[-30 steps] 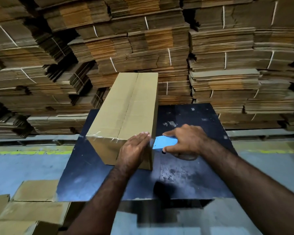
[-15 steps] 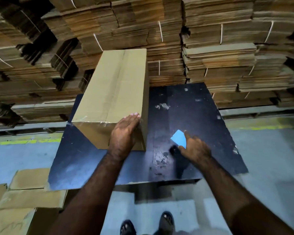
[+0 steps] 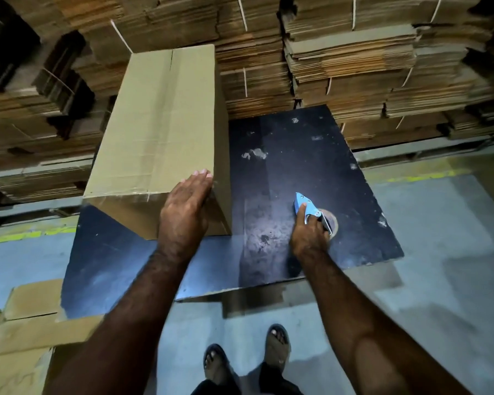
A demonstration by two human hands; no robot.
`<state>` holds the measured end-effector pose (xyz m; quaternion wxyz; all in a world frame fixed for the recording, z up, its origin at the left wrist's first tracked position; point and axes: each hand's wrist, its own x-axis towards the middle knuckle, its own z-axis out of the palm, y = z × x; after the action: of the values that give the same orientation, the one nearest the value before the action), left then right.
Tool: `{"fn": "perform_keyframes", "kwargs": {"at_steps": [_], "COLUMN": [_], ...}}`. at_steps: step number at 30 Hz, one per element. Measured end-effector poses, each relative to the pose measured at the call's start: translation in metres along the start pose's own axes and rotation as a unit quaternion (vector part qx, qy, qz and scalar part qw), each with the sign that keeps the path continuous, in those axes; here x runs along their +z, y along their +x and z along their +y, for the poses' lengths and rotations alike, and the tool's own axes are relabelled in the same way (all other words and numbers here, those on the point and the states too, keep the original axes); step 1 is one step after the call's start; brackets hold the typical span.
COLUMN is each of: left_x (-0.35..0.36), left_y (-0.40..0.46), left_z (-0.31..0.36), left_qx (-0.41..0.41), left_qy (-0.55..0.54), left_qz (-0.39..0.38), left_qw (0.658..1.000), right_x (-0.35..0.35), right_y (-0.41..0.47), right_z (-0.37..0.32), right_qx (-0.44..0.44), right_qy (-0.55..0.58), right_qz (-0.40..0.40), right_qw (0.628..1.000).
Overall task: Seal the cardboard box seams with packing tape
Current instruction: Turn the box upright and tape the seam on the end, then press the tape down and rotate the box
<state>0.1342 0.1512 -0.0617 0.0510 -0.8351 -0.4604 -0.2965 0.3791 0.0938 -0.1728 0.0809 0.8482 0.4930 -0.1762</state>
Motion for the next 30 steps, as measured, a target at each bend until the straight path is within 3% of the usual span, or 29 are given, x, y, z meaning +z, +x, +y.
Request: {"fn": "perform_keyframes", "kwargs": {"at_steps": [5, 8, 11, 14, 16, 19, 24, 30], "left_x": [-0.028, -0.060, -0.088, -0.109, -0.115, -0.114, -0.096, -0.062], "left_y": [-0.008, -0.024, -0.041, -0.058, -0.061, -0.055, -0.032, -0.041], "left_z": [-0.009, -0.027, -0.070, -0.124, -0.156, -0.188, -0.206, -0.239], "left_qx": [0.043, 0.013, -0.090, -0.158, -0.143, -0.131, -0.123, -0.025], "left_qy": [-0.036, -0.042, -0.059, -0.060, -0.072, -0.090, -0.151, -0.143], "left_qz": [-0.102, -0.063, 0.021, 0.080, 0.039, -0.026, -0.091, -0.095], "left_qw": [0.993, 0.997, 0.994, 0.982, 0.986, 0.987, 0.977, 0.985], "right_x": [-0.069, -0.119, -0.164, -0.184, -0.179, -0.160, -0.126, -0.101], "right_y": [-0.031, -0.048, -0.067, -0.090, -0.102, -0.116, -0.103, -0.100], "right_z": [-0.010, -0.047, -0.104, -0.174, -0.223, -0.282, -0.311, -0.307], "right_qx": [0.020, -0.008, -0.134, -0.314, -0.402, -0.455, -0.376, -0.377], "right_qy": [0.016, 0.102, 0.201, 0.285, 0.252, 0.138, 0.045, -0.031], "right_qz": [0.035, 0.054, 0.164, 0.222, 0.216, 0.196, 0.192, 0.240], "right_qw": [0.999, 0.993, 0.957, 0.878, 0.853, 0.857, 0.905, 0.894]}}
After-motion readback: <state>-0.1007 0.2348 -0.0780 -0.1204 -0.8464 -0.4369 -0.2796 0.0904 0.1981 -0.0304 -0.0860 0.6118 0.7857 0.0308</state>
